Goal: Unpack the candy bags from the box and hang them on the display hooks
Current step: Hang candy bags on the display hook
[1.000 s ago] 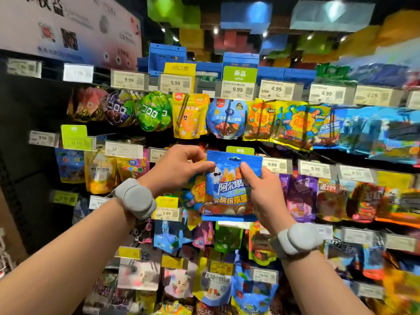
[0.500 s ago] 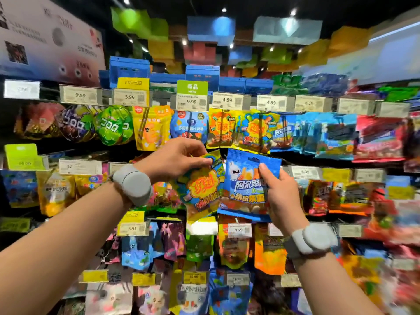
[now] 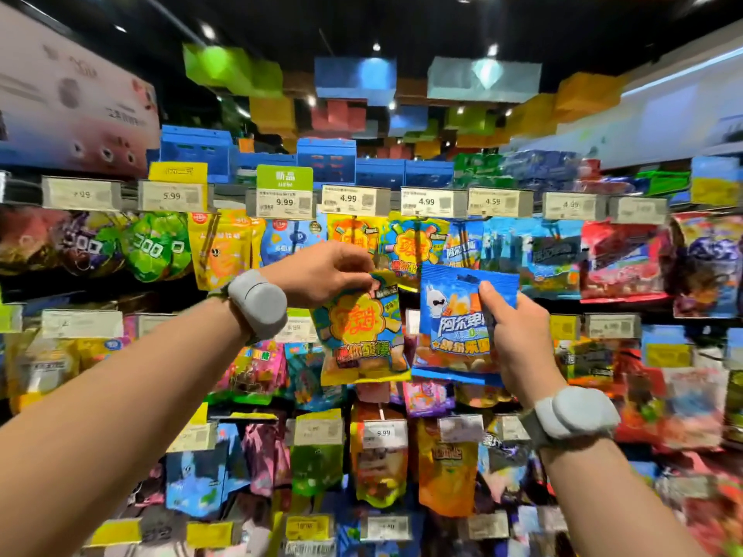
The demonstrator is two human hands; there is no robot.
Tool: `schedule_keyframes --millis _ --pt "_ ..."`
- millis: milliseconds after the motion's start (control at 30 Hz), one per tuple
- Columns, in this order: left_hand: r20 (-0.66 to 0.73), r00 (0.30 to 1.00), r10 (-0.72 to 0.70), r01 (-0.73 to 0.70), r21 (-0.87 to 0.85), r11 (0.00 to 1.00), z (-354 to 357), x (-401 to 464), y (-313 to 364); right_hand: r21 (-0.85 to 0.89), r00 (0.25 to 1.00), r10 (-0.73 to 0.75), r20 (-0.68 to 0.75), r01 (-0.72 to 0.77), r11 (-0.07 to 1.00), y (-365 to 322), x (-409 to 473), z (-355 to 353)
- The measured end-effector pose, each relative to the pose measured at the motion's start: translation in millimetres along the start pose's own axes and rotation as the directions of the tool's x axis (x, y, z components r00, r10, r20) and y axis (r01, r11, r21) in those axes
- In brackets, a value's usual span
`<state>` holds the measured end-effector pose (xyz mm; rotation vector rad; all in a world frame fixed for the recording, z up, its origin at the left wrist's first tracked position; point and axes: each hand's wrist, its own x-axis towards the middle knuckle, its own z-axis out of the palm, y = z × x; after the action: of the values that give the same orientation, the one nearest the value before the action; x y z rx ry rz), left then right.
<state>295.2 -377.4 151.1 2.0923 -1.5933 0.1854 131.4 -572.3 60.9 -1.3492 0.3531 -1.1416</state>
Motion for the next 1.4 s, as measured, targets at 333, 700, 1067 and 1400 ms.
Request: schedule_keyframes --millis 333,700,1067,1400 --pt "-0.283 0.950 0.136 -0.073 0.221 0.973 23.2 66.8 41.4 -0.116 0.994 -0.111 0.009 0.111 0.987 -12.2 47.6 -38.9" --pt "-0.393 0.906 0.157 0.025 0.422 0.906 28.9 134.1 75.9 -0.131 0.999 -0.042 0.012 0.043 0.990 -19.9 92.8 -59.4" --pt "-0.375 0.909 0.180 0.075 0.574 0.815 39.4 162.9 80.8 -0.134 0.999 0.005 0.054 0.003 0.991 -19.3 122.8 -60.6" --pt "-0.360 0.897 0.256 0.087 0.711 0.698 41.2 165.1 83.6 -0.111 0.998 0.010 0.063 -0.003 0.994 -16.5 132.3 -47.6"
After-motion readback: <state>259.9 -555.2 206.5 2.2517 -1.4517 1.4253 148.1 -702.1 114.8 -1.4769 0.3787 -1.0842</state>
